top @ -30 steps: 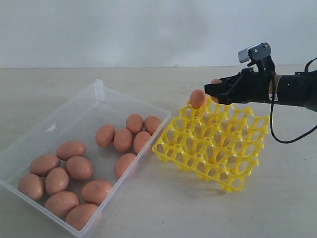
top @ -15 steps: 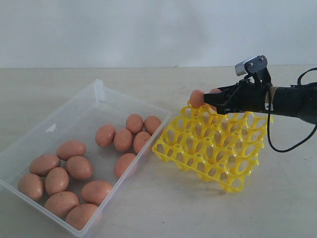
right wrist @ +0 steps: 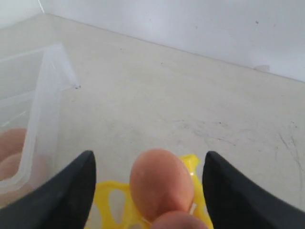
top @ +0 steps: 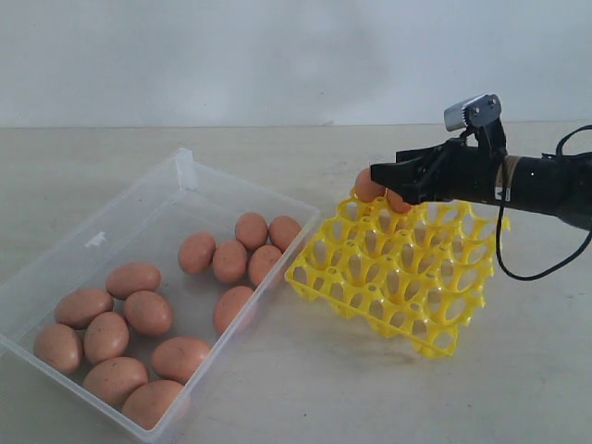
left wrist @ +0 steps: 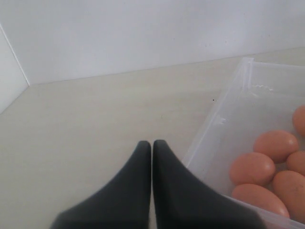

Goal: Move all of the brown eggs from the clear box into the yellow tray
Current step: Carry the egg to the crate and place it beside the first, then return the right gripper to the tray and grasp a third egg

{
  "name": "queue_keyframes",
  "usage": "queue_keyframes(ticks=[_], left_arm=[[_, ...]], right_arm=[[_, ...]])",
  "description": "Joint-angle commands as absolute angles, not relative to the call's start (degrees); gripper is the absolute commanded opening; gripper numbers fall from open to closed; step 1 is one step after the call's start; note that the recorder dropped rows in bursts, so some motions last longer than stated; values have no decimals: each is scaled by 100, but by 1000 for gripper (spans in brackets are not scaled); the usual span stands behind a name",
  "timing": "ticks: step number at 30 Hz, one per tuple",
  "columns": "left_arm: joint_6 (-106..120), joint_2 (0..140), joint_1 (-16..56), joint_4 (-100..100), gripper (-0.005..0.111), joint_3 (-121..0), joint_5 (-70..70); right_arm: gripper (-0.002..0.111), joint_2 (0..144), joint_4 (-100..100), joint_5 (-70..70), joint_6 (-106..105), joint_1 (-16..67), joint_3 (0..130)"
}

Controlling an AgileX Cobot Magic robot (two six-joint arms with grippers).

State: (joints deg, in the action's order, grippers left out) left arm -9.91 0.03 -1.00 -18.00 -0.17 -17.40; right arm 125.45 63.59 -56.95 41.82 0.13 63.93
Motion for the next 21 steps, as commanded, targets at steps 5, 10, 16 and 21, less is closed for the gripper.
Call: queue_keyframes(ticks=[5,10,16,21], left_arm=[[-1030,0,-78,-1786,1,0,-1674],[-1030,0,-78,-1786,1,0,-1674],[-1030,0,-78,-1786,1,0,-1674],[-1030,0,-78,-1786,1,0,-1674]], right_arm=[[26,11458,6763,-6075,5191,4,6415],[0,10473,7593,-6044,6326,57,6415],[0,9206,8799,-4572,7476,1421,6415],[0,9296,9995,394,8749,4745,6415]])
